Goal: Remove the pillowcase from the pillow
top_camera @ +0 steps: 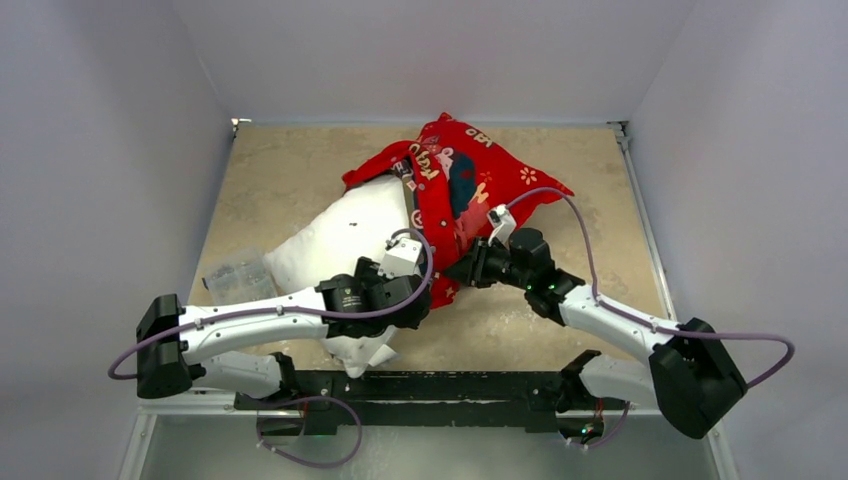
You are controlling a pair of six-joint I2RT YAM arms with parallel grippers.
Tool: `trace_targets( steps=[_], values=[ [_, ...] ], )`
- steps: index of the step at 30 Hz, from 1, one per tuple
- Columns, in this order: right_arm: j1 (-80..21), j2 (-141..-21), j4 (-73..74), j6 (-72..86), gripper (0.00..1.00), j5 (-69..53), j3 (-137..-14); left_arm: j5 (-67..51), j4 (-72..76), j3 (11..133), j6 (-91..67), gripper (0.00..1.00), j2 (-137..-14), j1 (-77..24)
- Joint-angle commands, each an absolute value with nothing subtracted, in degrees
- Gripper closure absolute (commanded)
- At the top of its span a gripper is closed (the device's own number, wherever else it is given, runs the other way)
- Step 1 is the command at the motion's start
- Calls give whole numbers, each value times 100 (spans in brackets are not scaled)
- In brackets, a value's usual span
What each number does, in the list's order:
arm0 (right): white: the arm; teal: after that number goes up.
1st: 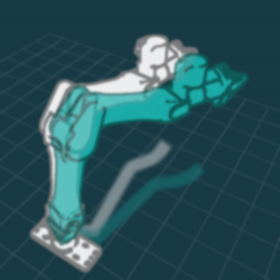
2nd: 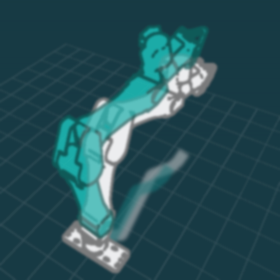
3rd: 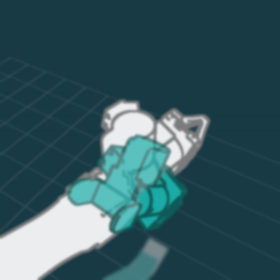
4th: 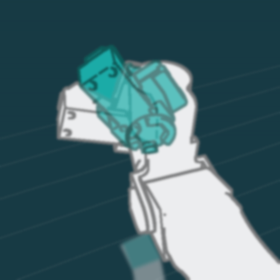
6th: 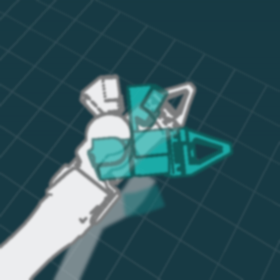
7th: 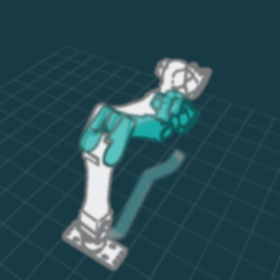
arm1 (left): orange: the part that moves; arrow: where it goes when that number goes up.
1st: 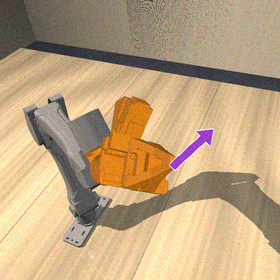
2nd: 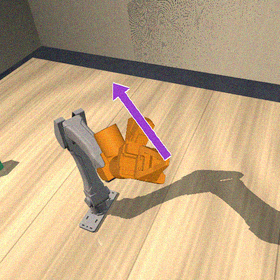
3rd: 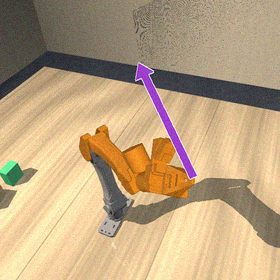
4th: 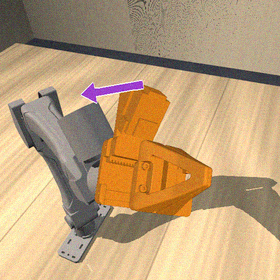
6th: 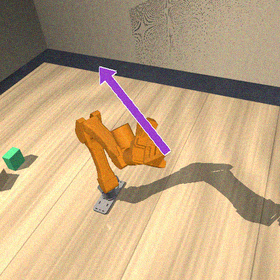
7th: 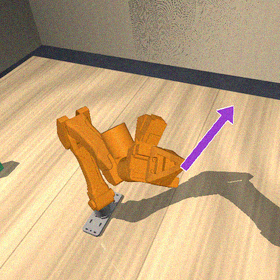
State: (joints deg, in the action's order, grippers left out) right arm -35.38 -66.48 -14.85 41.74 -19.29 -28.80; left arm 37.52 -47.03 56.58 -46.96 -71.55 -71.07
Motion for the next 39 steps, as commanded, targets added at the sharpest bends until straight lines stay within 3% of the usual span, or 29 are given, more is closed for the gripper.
trace_targets(
  steps=[1, 4, 14, 16, 18, 19, 20, 22, 29, 35, 39],
  values=[
    [-3596, -6368, -1288, 4253, 82, -1206, -3183, 3705, -4670, 5517, -4745, 5, -7163, -7119],
    [-3596, -6188, -919, 4263, 100, -696, -3407, 3752, -4644, 5487, -4739, 3, -7290, -7119],
    [-3598, -6155, -1061, 4265, 100, -913, -3323, 4408, -4750, 5365, -5441, 1, -8393, -7119],
    [-3599, -6140, -1059, 4229, 100, -932, -3331, 4615, -4929, 5395, -5646, 5, -8486, -7119],
    [-3600, -6120, -988, 4290, 100, -1009, -3320, 4728, -5011, 5439, -5692, 20, -8415, -7119],
    [-3595, -6105, -977, 4332, 100, -947, -3314, 4747, -4997, 5447, -5650, 45, -8313, -7119],
    [-3595, -6100, -955, 4347, 100, -854, -3332, 4763, -4992, 5465, -5622, 77, -8166, -7119],
    [-3596, -6127, -913, 4359, 100, -723, -3389, 4786, -4999, 5525, -5506, 100, -7960, -7119],
    [-3289, -6232, -321, 4780, 100, 356, -3713, 5458, -6169, 6088, -5641, 100, -7270, -7110],
    [-1847, -5917, -182, 4667, 100, 213, -3694, 5986, -6751, 6277, -5672, 100, -6219, -6809],
    [-1418, -5623, 193, 4874, 100, 626, -3955, 6185, -6711, 6157, -5540, 100, -5410, -6480]
  ],
)
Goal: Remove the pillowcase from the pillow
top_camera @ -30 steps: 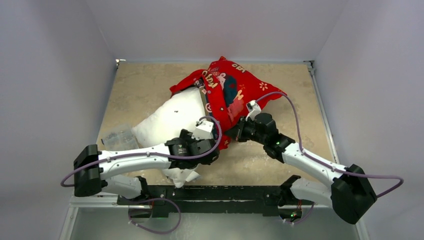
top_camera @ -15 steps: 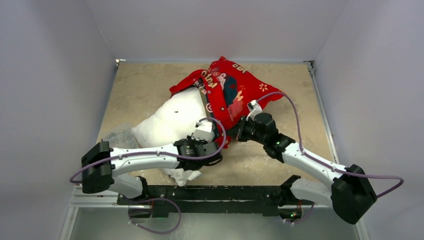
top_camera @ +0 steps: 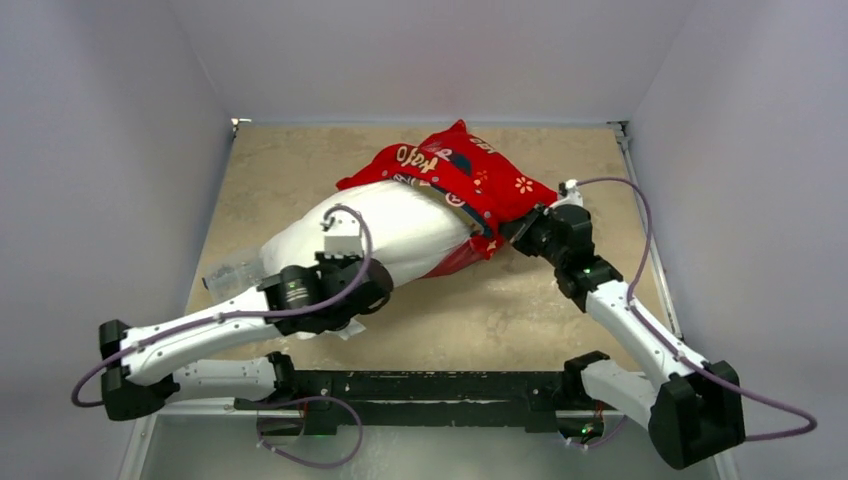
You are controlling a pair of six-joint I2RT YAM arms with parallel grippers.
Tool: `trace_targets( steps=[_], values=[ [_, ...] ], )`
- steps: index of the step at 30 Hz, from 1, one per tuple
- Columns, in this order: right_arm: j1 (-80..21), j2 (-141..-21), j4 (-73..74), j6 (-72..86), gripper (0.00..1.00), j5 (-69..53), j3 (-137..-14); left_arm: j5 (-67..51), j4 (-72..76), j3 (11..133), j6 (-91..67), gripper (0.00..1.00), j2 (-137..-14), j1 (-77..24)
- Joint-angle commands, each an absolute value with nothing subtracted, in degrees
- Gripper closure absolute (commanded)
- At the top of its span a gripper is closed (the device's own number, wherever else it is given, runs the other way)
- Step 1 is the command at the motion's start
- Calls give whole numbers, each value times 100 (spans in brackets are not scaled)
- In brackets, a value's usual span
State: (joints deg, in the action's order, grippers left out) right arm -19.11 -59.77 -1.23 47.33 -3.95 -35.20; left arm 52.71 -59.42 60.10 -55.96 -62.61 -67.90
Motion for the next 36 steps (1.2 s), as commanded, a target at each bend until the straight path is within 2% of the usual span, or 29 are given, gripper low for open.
trace_targets(
  steps=[1, 10, 18, 24, 27, 31, 36],
  values=[
    [-1353, -5539, 280, 4908, 100, 770, -4056, 6254, -6713, 6122, -5531, 100, -5228, -6412],
    [-757, -5099, 928, 5104, 100, 1746, -4766, 6664, -7114, 6133, -5773, 100, -4351, -6346],
    [-328, -4876, 988, 4895, 100, 1605, -4836, 6747, -7414, 6284, -5883, 100, -3987, -6354],
    [-330, -4894, 938, 4717, 98, 1284, -4882, 6651, -7191, 6271, -5560, 100, -4337, -6354],
    [-326, -4794, 1003, 4577, 89, 1029, -4936, 6345, -6826, 6220, -5194, 100, -4453, -6354],
    [-325, -4404, 980, 4273, 65, 637, -4957, 5003, -5419, 5919, -4072, 100, -4507, -6354],
    [-325, -4011, 935, 4002, 35, 374, -5070, 3286, -4663, 5800, -3559, 74, -4983, -6354]
  ],
)
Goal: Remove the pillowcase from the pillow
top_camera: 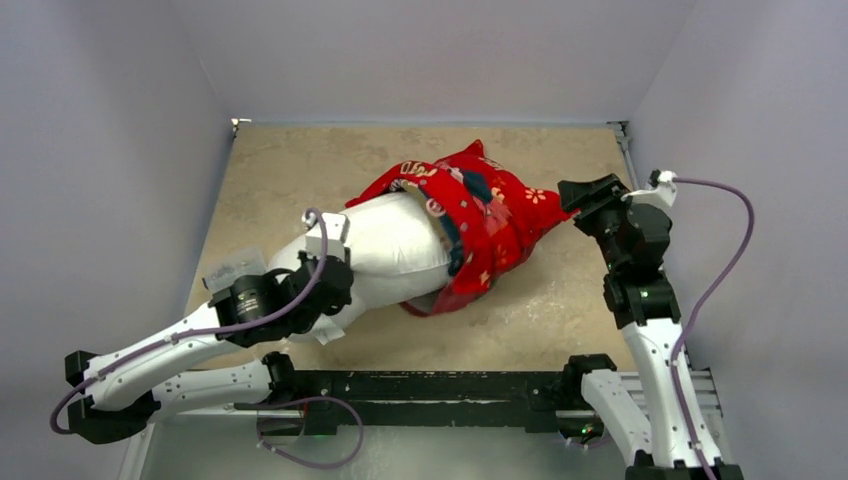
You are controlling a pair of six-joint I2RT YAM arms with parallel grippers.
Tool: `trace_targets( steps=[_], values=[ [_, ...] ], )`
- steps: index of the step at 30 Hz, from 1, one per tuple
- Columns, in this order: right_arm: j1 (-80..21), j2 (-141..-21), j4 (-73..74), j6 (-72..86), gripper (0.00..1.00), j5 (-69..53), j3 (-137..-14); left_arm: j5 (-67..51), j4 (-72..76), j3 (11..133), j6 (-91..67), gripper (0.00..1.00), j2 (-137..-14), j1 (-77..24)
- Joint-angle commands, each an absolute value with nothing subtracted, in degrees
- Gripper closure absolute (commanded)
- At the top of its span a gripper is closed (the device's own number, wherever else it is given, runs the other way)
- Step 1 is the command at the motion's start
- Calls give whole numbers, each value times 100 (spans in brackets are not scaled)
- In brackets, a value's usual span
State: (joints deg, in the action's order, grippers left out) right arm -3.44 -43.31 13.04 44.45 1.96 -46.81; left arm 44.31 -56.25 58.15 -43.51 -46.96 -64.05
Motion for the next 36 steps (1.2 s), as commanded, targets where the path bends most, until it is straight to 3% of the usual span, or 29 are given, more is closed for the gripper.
trace_targets(
  steps=[1, 4, 9, 12, 17, 22, 31, 36],
  values=[
    [-325, -3973, 943, 3958, 29, 354, -5105, 2963, -4562, 5793, -3497, 68, -5124, -6354],
    [-326, -3936, 827, 3759, 17, 136, -5161, 2163, -4325, 5832, -3421, 52, -5482, -6354],
    [-325, -4063, 563, 3470, 6, 9, -5045, 1695, -3974, 6184, -3234, 31, -5659, -6347],
    [-327, -4139, 399, 3296, 3, -401, -4940, 1888, -3983, 6597, -3080, 18, -5731, -6267],
    [-325, -4255, 323, 3155, 1, -721, -4884, 1876, -3986, 7242, -2655, 7, -6013, -5823],
    [-325, -4269, 236, 3056, 1, -971, -4823, 1911, -4019, 7564, -2206, 1, -6433, -5011],
    [-344, -4341, 183, 2924, 1, -1261, -4790, -1347, -3042, 6420, -1803, 1, -7229, -1507],
    [-359, -4396, 175, 2896, 1, -1301, -4798, -2556, -2399, 5767, -1966, 1, -7535, -904]
  ],
)
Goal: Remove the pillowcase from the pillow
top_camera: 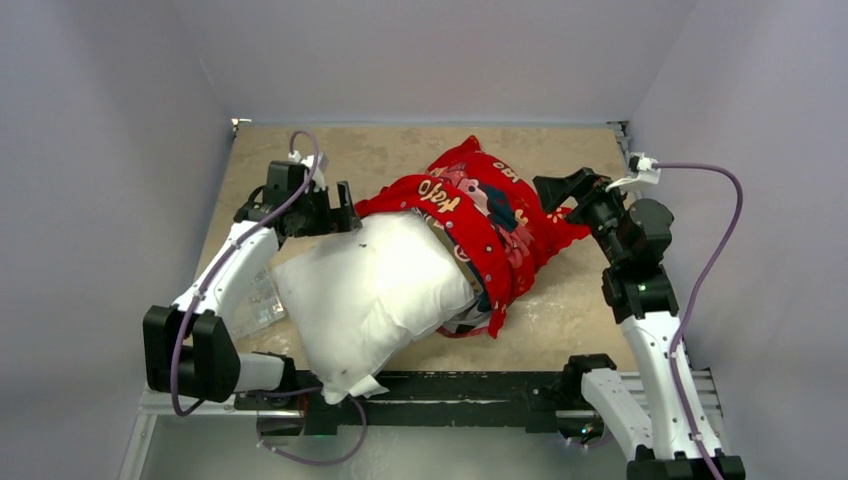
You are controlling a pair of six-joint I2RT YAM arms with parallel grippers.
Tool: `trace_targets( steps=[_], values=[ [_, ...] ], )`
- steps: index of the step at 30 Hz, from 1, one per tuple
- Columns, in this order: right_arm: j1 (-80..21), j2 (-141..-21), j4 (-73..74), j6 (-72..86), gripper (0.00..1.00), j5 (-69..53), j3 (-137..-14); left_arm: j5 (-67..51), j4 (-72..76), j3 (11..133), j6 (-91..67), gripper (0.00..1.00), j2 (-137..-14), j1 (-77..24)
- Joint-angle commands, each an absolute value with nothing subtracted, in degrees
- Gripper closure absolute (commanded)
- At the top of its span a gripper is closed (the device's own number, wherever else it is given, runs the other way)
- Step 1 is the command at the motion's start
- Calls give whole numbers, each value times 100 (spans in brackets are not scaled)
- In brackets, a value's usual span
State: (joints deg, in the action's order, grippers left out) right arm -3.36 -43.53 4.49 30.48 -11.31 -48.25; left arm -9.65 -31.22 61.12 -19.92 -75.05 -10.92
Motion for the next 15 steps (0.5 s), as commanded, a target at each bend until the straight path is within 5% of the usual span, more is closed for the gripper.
trace_targets(
  steps=[1, 8, 15],
  values=[
    [-360, -4419, 176, 2888, 1, -1313, -4800, -2718, -2302, 5615, -1989, 1, -7555, -829],
    [-412, -4658, 35, 2867, 1, -1538, -4885, -3927, -1879, 4917, -2073, 6, -7551, -398],
    [-1196, -5204, -240, 3009, 1, -1290, -5305, -4216, -1856, 4861, -1968, 51, -7583, -411]
  ],
)
